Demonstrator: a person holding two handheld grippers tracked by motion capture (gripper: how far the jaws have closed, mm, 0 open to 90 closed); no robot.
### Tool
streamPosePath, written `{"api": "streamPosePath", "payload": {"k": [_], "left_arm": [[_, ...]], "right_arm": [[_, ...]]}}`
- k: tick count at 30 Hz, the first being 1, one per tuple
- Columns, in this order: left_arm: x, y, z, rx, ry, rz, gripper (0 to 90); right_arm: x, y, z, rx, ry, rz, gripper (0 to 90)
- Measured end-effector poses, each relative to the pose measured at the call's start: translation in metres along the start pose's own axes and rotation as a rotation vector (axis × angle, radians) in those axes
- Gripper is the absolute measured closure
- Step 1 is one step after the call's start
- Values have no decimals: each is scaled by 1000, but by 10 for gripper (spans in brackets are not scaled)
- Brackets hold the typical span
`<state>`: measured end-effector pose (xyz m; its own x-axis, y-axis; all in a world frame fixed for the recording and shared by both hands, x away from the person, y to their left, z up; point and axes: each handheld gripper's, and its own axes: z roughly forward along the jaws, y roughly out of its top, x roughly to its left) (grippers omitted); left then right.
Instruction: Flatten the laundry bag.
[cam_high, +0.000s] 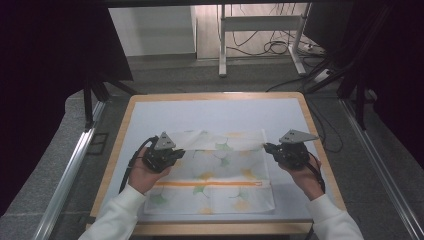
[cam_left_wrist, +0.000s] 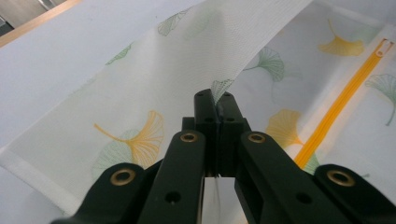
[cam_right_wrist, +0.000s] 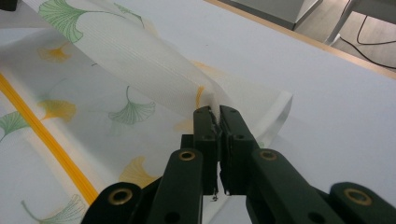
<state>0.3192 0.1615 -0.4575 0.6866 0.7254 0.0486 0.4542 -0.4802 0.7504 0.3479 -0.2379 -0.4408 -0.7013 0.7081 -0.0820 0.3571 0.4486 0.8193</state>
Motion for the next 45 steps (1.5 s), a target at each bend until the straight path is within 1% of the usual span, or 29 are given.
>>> {"api": "streamPosePath", "payload": {"k": [4,9,14,15,16,17,19,20,24,26,27,28,30,32,34,38,41,42,44,45], "left_arm": [[6,8,5,1,7,7,900],[17,21,9,3,35,15,900],[28,33,20,13,50,21,900],[30,34,23,14,53,27,900],[31,36,26,16,56,22,900],[33,38,28,26,68,36,900],[38,42,31,39,79,48,900],[41,45,33,39,84,45,900],[53,54,41,47,99,55,899],[59,58,46,53,105,59,898],[62,59,49,48,110,54,898],[65,60,51,57,110,48,898],[70,60,56,68,116,40,898],[73,59,60,77,109,30,898],[73,58,62,72,102,20,898],[70,56,66,74,99,22,898],[70,56,72,82,110,22,898],[71,57,74,80,118,17,897],[74,60,82,69,137,-3,896],[77,62,86,63,153,-21,890]], "right_arm": [[-3,3,5,8,1,5,853],[-8,14,14,9,-3,4,853],[-15,24,26,17,-15,10,853],[-16,25,28,18,-20,7,852],[-18,26,31,20,-22,11,852],[-19,27,34,24,-25,14,852],[-23,29,39,29,-32,14,852],[-25,30,42,29,-36,21,852],[-35,36,53,36,-49,41,852],[-39,38,60,41,-59,44,851],[-41,39,63,41,-66,45,851],[-43,40,66,42,-70,47,850],[-47,40,72,34,-76,65,850],[-50,38,77,43,-80,78,850],[-52,34,80,45,-73,99,849],[-53,32,82,50,-70,103,848],[-52,33,85,53,-75,91,848],[-52,34,86,54,-77,88,848],[-53,36,91,52,-82,89,847],[-55,38,95,59,-89,91,846]]}}
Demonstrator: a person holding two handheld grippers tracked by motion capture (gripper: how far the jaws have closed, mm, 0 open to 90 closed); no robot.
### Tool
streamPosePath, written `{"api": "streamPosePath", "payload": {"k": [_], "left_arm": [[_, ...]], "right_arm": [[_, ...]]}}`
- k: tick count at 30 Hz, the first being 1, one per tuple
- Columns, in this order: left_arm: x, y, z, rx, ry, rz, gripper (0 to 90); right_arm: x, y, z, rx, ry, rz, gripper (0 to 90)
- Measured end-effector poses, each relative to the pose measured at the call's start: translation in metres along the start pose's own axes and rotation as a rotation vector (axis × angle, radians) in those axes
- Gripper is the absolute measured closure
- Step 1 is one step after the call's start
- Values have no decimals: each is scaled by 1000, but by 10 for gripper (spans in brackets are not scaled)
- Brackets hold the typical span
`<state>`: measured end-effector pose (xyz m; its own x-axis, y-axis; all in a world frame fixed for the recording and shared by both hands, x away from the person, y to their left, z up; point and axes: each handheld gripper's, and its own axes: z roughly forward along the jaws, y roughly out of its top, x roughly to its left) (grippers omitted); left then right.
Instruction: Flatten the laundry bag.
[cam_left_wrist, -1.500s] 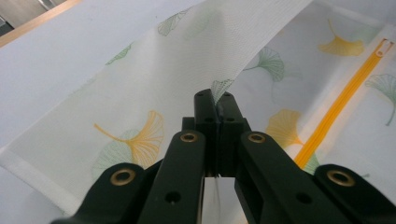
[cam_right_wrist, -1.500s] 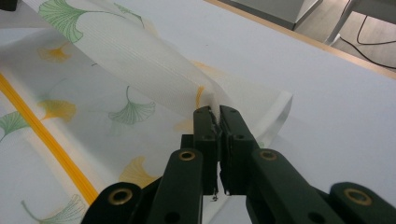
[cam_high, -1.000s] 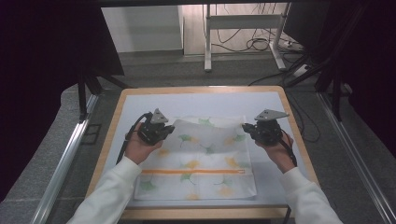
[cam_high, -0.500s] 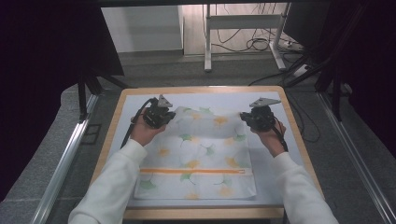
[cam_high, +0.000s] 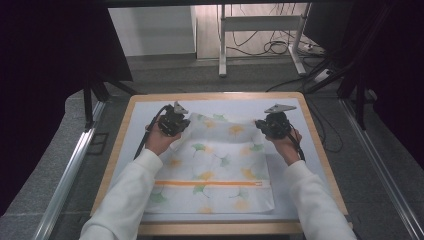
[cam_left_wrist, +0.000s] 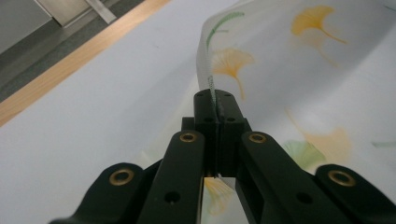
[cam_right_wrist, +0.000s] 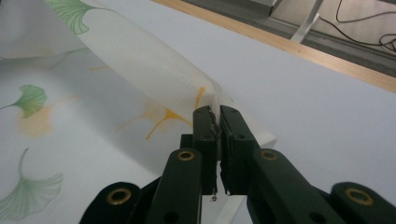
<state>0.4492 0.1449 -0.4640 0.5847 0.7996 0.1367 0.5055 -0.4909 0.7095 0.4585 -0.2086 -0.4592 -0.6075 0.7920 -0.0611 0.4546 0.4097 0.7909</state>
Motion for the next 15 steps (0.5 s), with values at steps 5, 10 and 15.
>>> {"api": "streamPosePath", "payload": {"k": [5,10,15], "left_arm": [[2,10,17,-9,90,-61,594],[-10,11,-17,-84,49,-30,311],[-23,0,-56,-135,0,-2,271]], "right_arm": [[-16,12,27,22,-152,45,551],[-25,14,22,-35,-167,102,447],[-16,8,7,-25,-117,89,425]]}}
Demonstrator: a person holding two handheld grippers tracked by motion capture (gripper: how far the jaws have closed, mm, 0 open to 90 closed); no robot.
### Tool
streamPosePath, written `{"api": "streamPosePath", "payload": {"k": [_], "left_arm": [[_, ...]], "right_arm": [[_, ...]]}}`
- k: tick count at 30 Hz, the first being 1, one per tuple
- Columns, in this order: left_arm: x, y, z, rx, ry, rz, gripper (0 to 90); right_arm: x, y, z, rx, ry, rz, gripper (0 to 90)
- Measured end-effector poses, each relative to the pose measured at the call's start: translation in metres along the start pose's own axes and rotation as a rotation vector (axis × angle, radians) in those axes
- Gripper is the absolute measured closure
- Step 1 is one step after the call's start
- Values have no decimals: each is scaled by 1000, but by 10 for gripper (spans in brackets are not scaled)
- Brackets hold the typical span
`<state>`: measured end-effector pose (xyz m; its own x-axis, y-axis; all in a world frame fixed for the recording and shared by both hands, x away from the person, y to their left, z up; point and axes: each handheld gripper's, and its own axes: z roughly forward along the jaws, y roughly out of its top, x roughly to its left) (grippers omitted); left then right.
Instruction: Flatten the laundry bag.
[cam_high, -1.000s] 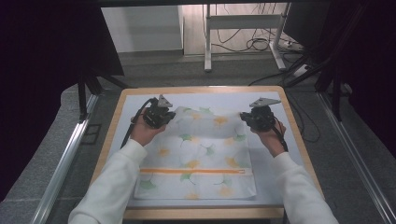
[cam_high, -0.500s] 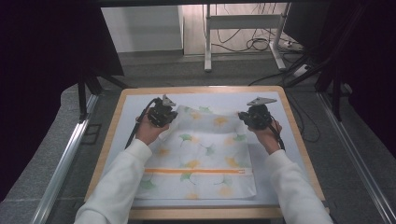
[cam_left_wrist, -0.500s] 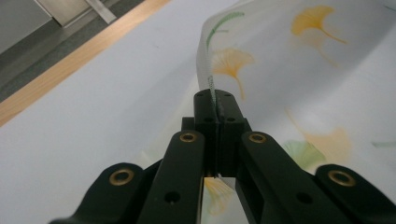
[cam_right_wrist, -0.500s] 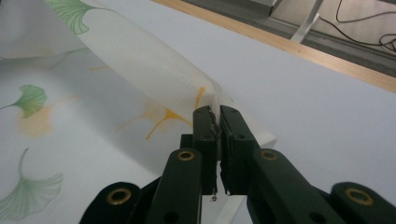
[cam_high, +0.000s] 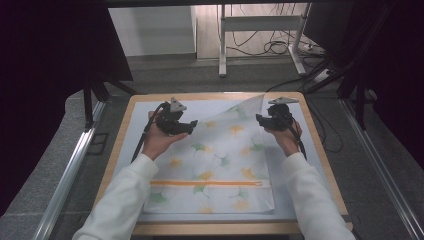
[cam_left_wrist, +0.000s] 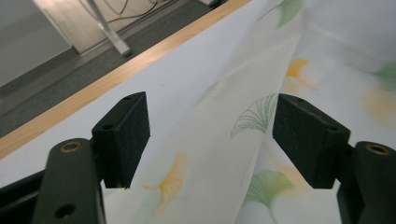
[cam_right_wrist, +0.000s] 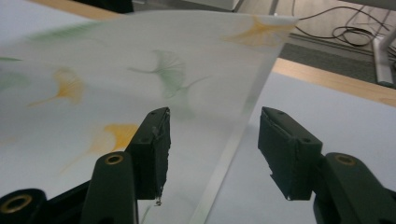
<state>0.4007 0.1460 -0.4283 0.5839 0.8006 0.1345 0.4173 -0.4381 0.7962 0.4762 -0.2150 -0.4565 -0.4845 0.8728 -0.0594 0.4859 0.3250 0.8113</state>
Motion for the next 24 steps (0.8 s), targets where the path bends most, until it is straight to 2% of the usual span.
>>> {"api": "streamPosePath", "payload": {"k": [4,6,9,12,15,19,24], "left_arm": [[-16,-19,-22,11,-22,35,261],[-23,-29,-27,10,-37,20,264],[-33,-47,-32,21,-59,22,270],[-39,-62,-31,38,-77,12,277],[-43,-75,-28,54,-84,6,279],[-47,-92,-23,67,-91,-28,295],[-54,-104,-15,113,-91,-13,314]], "right_arm": [[12,-12,-16,17,41,-43,421],[18,-21,-23,26,64,-55,420],[23,-34,-33,32,96,-53,419],[28,-47,-39,42,130,-44,415],[34,-60,-44,63,150,-57,410],[40,-72,-52,63,185,-66,408],[49,-85,-58,76,214,-80,407]]}}
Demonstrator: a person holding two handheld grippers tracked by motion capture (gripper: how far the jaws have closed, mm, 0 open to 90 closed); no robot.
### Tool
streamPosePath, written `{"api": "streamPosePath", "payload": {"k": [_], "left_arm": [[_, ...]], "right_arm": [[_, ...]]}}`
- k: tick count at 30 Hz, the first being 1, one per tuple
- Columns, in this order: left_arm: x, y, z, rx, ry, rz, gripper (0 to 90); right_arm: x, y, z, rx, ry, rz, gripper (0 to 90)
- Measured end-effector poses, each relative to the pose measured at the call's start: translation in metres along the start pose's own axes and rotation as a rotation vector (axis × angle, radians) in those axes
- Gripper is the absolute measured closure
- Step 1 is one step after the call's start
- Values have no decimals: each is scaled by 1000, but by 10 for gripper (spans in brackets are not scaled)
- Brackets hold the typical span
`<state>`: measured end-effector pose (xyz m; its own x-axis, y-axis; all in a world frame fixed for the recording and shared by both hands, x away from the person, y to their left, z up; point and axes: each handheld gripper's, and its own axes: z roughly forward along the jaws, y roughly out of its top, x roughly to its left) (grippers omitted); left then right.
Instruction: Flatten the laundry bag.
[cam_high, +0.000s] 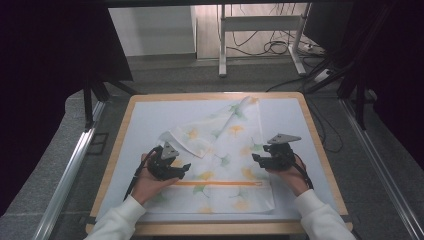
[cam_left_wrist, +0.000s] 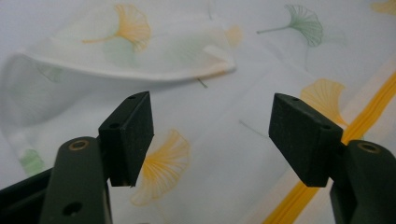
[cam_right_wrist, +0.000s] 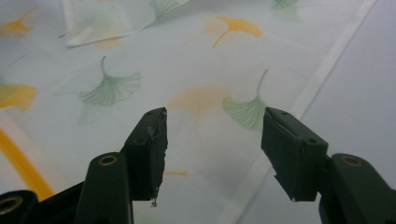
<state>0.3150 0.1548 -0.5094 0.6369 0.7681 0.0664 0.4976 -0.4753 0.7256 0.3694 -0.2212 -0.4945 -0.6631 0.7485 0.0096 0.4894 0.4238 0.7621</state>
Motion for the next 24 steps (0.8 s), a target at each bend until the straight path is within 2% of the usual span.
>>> {"api": "streamPosePath", "payload": {"k": [2,4,7,10,13,14,17,21,24], "left_arm": [[-2,-3,1,12,16,18,318],[-1,-6,0,13,13,8,320],[2,-10,-2,15,13,-6,325],[2,-13,-2,23,13,-4,329],[2,-15,1,29,10,-5,330],[2,-15,3,31,9,-5,330],[2,-16,5,42,11,8,330],[2,-17,5,38,19,6,330],[2,-18,4,35,23,2,330]], "right_arm": [[7,-4,-2,7,21,-9,404],[16,-9,-6,25,27,-38,398],[20,-14,-11,39,35,-55,392],[20,-17,-20,47,49,-33,380],[27,-22,-32,63,77,-27,362],[29,-24,-34,77,74,-32,356],[30,-33,-42,117,43,-4,341],[29,-47,-49,153,46,23,318],[36,-54,-48,194,54,5,287]]}}
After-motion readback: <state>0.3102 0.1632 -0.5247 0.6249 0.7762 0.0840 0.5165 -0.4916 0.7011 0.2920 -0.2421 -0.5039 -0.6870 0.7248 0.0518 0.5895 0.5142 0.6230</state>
